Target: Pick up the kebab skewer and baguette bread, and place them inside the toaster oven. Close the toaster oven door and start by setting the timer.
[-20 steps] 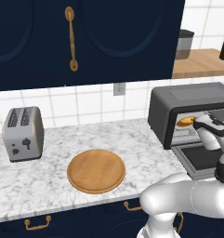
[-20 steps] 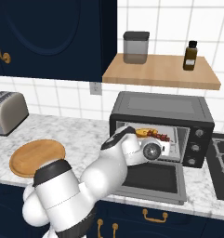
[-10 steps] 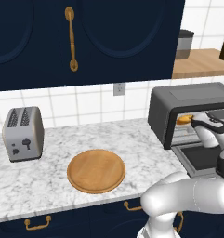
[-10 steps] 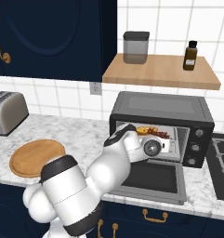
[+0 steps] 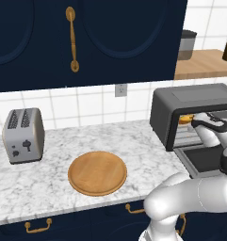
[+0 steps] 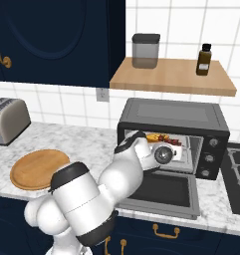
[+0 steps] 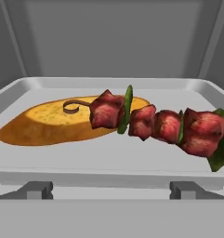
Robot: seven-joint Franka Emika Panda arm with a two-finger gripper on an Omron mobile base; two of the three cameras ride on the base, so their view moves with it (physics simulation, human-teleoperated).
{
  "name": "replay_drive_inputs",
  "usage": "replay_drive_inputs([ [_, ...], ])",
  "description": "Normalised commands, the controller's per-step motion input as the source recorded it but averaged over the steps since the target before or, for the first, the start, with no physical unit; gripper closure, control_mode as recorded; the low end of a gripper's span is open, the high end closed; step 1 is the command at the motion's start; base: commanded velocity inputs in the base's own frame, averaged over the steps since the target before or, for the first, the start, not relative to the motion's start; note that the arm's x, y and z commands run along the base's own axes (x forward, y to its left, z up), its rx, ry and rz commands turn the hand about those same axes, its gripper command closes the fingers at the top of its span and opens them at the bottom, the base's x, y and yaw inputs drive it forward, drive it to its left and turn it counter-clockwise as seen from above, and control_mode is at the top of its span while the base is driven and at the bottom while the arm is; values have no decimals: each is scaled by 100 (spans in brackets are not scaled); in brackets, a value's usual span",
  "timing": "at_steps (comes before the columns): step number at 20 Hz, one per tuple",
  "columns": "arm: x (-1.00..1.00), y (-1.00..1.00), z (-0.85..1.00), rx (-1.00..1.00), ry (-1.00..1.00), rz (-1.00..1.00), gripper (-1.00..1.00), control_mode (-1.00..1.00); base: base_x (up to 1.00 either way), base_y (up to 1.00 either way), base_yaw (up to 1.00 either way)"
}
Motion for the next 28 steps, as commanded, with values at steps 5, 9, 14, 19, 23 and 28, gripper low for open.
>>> replay_drive_inputs([
  [5,16,0,0,0,0,0,-100,-100,0,0,0],
  [9,13,0,0,0,0,0,-100,-100,0,0,0],
  [14,7,0,0,0,0,0,-100,-100,0,0,0],
  [19,-22,0,0,0,0,0,-100,-100,0,0,0],
  [23,-63,0,4,0,0,0,-100,-100,0,0,0],
  [28,-61,-6,23,0,0,0,-100,-100,0,0,0],
])
